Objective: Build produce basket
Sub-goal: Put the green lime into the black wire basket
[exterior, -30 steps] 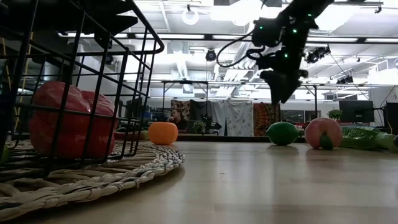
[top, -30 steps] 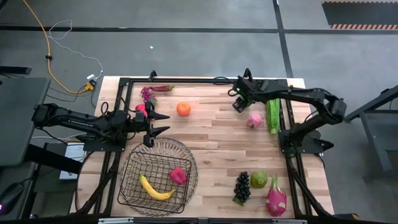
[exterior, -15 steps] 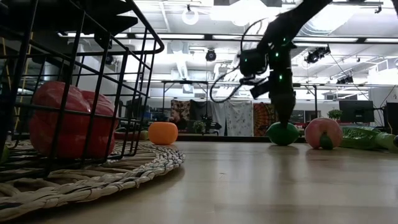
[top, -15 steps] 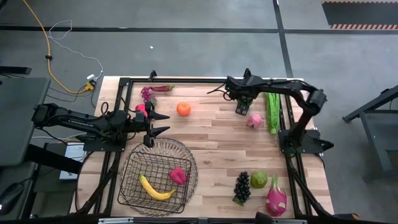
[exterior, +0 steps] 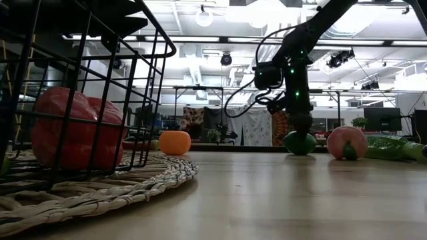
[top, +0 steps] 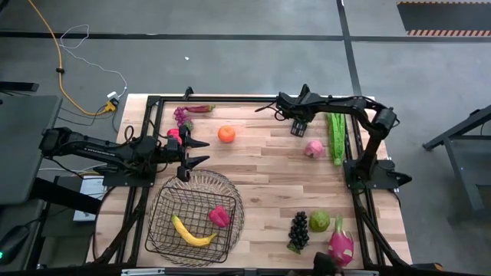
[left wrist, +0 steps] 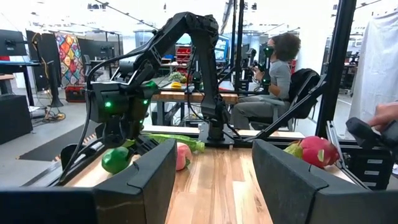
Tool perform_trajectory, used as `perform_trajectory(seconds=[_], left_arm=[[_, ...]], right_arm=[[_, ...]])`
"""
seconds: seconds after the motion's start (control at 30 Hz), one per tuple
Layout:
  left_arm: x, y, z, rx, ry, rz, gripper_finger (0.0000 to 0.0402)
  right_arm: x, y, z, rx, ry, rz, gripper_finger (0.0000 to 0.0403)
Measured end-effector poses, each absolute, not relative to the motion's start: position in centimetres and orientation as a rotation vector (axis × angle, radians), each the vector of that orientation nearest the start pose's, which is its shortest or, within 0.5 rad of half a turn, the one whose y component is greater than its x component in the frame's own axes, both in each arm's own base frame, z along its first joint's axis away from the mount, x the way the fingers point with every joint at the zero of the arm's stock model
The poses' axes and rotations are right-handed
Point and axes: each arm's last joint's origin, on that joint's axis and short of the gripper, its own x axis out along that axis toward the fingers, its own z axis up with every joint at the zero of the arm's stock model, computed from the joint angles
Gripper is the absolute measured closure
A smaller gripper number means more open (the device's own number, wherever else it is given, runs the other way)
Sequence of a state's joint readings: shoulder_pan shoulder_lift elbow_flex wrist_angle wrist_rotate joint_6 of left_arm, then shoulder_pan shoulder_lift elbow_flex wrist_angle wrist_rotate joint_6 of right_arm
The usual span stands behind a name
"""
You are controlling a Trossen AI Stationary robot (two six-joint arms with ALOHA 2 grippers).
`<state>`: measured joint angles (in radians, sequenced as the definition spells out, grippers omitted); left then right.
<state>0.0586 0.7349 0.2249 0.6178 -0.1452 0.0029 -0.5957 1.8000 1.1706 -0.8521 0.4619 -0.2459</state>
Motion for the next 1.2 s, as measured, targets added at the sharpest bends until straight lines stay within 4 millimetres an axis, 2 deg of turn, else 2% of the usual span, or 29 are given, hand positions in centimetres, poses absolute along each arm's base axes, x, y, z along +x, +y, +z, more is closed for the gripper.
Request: perform_trajectory(seconds=[0.1, 0.3, 0.4, 0.47, 0.6, 0.8, 0.9, 1.07, 1.2], left_arm=[[16.3, 1.4, 22.4, -0.003, -0.108, 0.204, 0.0202], [16.3, 1.4, 22.4, -0.002, -0.108, 0.204, 0.0202], [16.3, 1.4, 22.4, -0.002, -0.108, 0.203, 0.0202], [16.3, 1.4, 22.4, -0.002, -0.108, 0.203, 0.0202], [16.3, 1.4, 22.4, -0.002, -0.112, 0.203, 0.0202], [16.3, 1.4, 22.4, -0.007, -0.111, 0.203, 0.0202], [16.3, 1.4, 22.4, -0.029, -0.111, 0.201, 0.0202], [16.3, 1.4, 22.4, -0.032, -0.112, 0.2, 0.0202], [16.3, 1.4, 22.4, -0.032, -0.112, 0.2, 0.0202]], right_arm=[[25.9, -19.1, 17.2, -0.076, 1.627, -0.66, 0.0193], [25.8, -19.1, 17.3, -0.066, 1.631, -0.683, 0.0298], [25.6, -18.5, 17.8, -0.076, 1.652, -0.684, 0.0322], [25.3, -17.8, 18.7, -0.075, 1.649, -0.681, 0.0328], [25.0, -15.7, 21.8, -0.031, 1.518, -0.684, 0.0334], [25.1, -11.3, 27.0, -0.01, 1.111, -0.569, 0.036], [24.5, -9.9, 28.8, -0.026, 1.01, -0.578, 0.0374], [23.5, -9.7, 30.1, 0.006, 0.929, -0.703, 0.0373], [23.5, -11.4, 29.5, 0.102, 0.923, -0.772, 0.0331]])
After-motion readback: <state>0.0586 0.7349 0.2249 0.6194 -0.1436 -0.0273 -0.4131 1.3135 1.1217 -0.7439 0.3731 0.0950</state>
